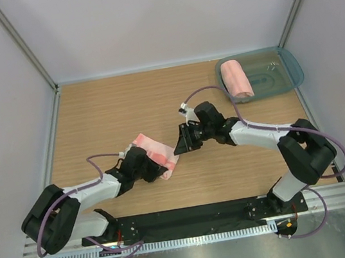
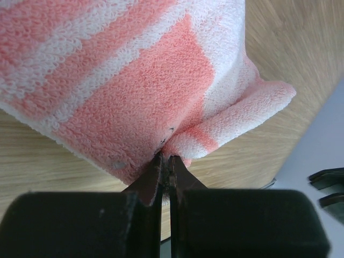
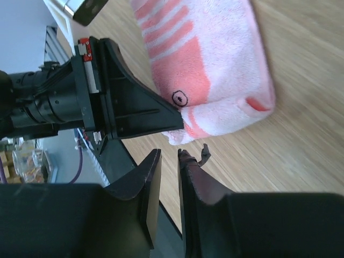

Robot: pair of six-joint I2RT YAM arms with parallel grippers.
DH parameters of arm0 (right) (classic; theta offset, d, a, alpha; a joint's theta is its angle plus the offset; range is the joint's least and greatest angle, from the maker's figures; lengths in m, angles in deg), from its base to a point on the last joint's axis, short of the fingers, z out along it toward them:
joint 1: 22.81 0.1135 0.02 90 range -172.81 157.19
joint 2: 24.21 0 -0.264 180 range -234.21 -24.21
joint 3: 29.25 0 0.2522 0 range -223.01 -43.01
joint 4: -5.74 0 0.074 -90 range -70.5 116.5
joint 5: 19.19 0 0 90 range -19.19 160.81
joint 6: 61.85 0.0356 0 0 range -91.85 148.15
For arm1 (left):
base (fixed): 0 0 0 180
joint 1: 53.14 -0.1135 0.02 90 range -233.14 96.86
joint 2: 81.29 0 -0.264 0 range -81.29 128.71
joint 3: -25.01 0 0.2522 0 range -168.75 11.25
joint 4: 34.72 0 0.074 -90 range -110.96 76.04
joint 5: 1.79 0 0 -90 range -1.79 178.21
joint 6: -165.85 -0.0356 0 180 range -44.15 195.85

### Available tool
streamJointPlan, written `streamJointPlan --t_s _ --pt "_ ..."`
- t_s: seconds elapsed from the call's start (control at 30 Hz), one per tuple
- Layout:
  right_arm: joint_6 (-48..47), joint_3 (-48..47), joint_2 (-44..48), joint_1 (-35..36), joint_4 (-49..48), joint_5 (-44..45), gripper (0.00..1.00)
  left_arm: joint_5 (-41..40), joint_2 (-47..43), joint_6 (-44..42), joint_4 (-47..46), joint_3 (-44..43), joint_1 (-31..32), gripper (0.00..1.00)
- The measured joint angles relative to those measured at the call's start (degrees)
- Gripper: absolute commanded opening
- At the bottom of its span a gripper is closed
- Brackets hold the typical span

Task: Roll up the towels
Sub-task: Roll the towel

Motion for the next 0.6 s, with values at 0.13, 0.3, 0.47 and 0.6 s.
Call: streamJointPlan --t_s 0.13,0.3,0.47,0.6 --pt "1.2 0.0 -5.8 1.9 -5.9 -2.1 0.24 1.4 1.2 0.1 -1.6 0.0 -1.0 0.0" --pt "3.4 0.0 -14.1 2.1 -12.9 -4.3 0.22 2.2 1.3 0.1 -1.7 0.0 -1.6 0.0" --pt "6.1 0.0 -20.9 2.0 -20.3 -6.3 0.21 2.8 1.3 0.2 -2.0 0.5 -2.3 0.0" --pt "8.7 -0.2 -24.7 1.4 -26.8 -9.2 0.19 3.0 1.1 0.1 -2.2 0.8 -2.8 0.0"
